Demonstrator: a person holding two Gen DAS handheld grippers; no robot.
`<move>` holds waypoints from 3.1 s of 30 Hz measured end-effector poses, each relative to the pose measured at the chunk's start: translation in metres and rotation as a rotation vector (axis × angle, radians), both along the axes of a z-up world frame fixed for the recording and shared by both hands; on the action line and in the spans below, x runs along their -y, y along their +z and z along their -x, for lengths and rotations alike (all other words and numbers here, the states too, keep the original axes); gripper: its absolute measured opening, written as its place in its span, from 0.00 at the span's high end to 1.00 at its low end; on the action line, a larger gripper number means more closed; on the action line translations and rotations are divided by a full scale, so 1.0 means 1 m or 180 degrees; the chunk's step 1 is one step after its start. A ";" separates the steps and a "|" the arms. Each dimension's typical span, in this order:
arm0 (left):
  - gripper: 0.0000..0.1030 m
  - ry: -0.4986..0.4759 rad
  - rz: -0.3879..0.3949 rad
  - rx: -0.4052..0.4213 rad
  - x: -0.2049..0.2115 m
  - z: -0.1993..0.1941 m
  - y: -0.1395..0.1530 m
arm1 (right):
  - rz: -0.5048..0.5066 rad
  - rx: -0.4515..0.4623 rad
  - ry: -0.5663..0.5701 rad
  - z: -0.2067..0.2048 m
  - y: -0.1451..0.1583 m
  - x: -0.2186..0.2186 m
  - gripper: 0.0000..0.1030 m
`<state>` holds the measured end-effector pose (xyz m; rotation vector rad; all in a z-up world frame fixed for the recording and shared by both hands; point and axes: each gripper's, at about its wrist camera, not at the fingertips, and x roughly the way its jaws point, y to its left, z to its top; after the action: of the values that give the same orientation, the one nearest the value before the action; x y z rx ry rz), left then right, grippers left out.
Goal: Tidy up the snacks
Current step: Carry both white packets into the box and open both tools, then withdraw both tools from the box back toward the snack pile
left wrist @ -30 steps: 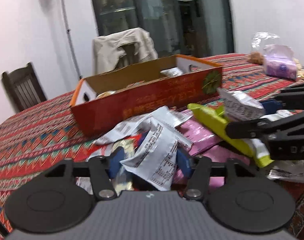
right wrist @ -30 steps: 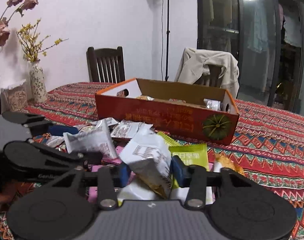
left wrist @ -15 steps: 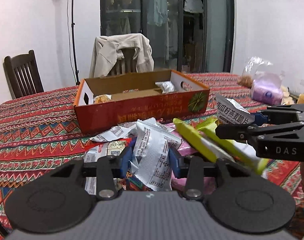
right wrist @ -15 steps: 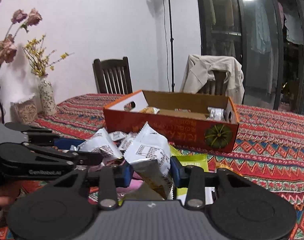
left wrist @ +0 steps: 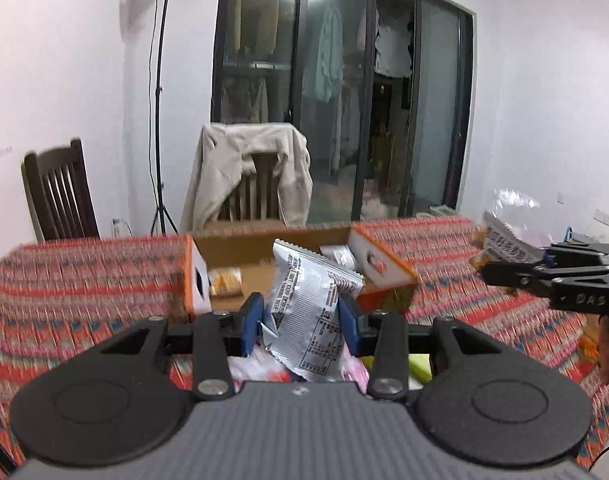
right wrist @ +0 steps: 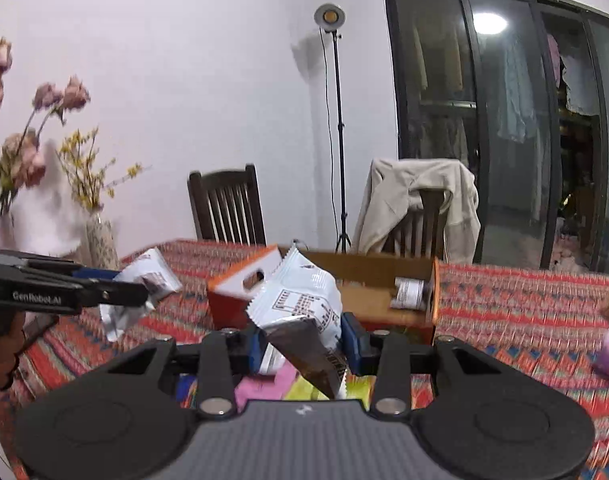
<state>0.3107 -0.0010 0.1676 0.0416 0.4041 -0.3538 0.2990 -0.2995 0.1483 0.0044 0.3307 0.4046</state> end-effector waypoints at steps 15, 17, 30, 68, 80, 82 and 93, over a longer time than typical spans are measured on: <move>0.60 0.0184 0.0054 -0.0368 0.019 -0.206 0.054 | -0.0482 -0.0696 0.0452 -0.212 0.092 0.018 0.63; 0.60 0.0255 0.0002 -0.0533 0.027 -0.242 0.042 | -0.0548 -0.0918 0.0402 -0.253 0.086 0.013 0.63; 0.58 0.0756 -0.0087 -0.1601 0.055 -0.369 -0.094 | 0.0398 -0.2062 -0.0154 -0.406 -0.060 -0.052 0.61; 0.00 0.0471 -0.0236 -0.0335 0.043 -0.084 0.065 | 0.0326 -0.1013 -0.0031 -0.169 0.096 -0.004 0.08; 0.00 0.0619 -0.0119 0.0267 0.001 0.062 0.024 | 0.0174 -0.0498 0.0121 -0.023 0.069 0.017 0.02; 0.00 0.0713 -0.0135 0.0300 -0.005 0.075 0.006 | 0.0136 -0.0362 0.0129 0.004 0.058 0.020 0.00; 0.00 0.0944 -0.0040 -0.0050 -0.018 0.114 -0.098 | 0.0109 -0.0063 -0.0298 0.103 -0.051 0.018 0.00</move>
<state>0.1971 0.0168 0.0698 -0.0091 0.4213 -0.0591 0.1959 -0.3175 0.0974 -0.0093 0.3556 0.3063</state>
